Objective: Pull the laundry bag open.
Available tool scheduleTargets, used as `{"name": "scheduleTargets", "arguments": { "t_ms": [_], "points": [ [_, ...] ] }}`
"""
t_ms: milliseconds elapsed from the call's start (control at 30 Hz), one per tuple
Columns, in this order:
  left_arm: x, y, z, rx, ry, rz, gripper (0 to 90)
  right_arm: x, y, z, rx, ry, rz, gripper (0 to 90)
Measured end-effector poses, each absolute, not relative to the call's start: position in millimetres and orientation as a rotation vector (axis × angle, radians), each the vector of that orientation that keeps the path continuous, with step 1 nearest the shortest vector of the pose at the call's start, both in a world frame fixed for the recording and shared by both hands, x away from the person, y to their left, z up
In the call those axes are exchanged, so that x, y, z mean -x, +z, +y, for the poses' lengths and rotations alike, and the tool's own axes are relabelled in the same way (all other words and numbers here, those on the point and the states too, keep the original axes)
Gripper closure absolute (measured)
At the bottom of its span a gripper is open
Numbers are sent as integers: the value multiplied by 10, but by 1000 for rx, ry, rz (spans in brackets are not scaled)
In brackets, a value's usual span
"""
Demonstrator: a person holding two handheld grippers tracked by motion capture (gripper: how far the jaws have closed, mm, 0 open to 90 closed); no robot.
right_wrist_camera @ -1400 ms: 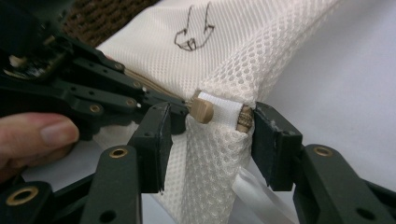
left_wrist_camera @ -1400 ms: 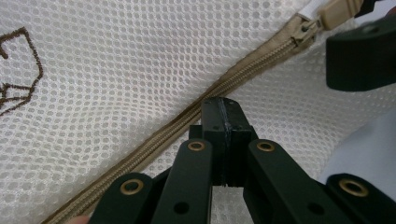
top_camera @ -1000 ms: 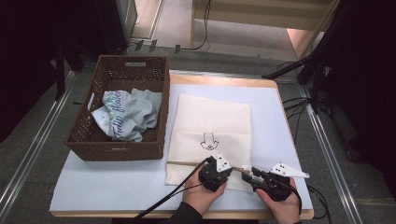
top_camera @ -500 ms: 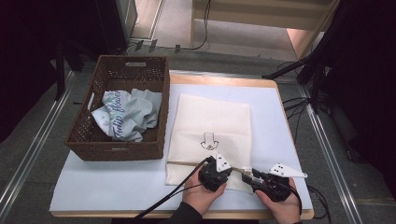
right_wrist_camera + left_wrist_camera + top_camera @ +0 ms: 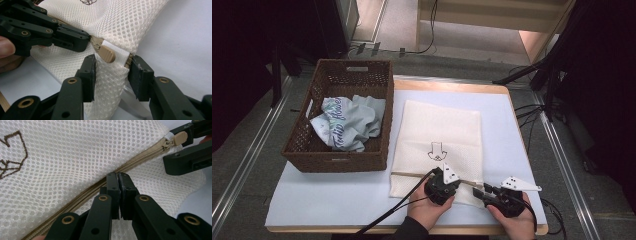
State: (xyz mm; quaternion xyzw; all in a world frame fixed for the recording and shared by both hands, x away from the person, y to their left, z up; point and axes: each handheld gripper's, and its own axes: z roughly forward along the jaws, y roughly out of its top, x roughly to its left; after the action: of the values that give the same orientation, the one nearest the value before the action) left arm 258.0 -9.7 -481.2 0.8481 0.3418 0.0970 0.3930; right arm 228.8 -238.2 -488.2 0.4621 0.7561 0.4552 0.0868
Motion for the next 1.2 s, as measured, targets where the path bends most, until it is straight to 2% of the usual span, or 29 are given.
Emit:
{"name": "scheduleTargets", "arguments": {
  "t_ms": [133,333,433,600,700,967,1067,1200],
  "points": [
    [-2579,-4812,-98,-2152,247,868,876,-2278,-4868,-2366,-1368,1340,2244,654],
    [-2590,-4808,-87,-2149,225,879,862,-2260,-4827,-2325,-1331,1321,2217,785],
    [-2607,-4811,-74,-2128,195,890,846,-2265,-4803,-2298,-1325,1322,2205,813],
    [-2587,-4776,-63,-2100,199,885,820,-2271,-4785,-2264,-1333,1313,2186,827],
    [-2575,-4719,-59,-2041,153,893,823,-2274,-4785,-2255,-1329,1308,2181,828],
    [-2550,-4501,-157,-1966,135,869,896,-2278,-4786,-2229,-1329,1294,2171,829],
    [-2554,-4465,-224,-1963,120,862,852,-2278,-4787,-2220,-1332,1291,2166,829],
    [-2553,-4430,-332,-1960,125,870,742,-2278,-4787,-2201,-1330,1283,2164,829]
  ]
}}
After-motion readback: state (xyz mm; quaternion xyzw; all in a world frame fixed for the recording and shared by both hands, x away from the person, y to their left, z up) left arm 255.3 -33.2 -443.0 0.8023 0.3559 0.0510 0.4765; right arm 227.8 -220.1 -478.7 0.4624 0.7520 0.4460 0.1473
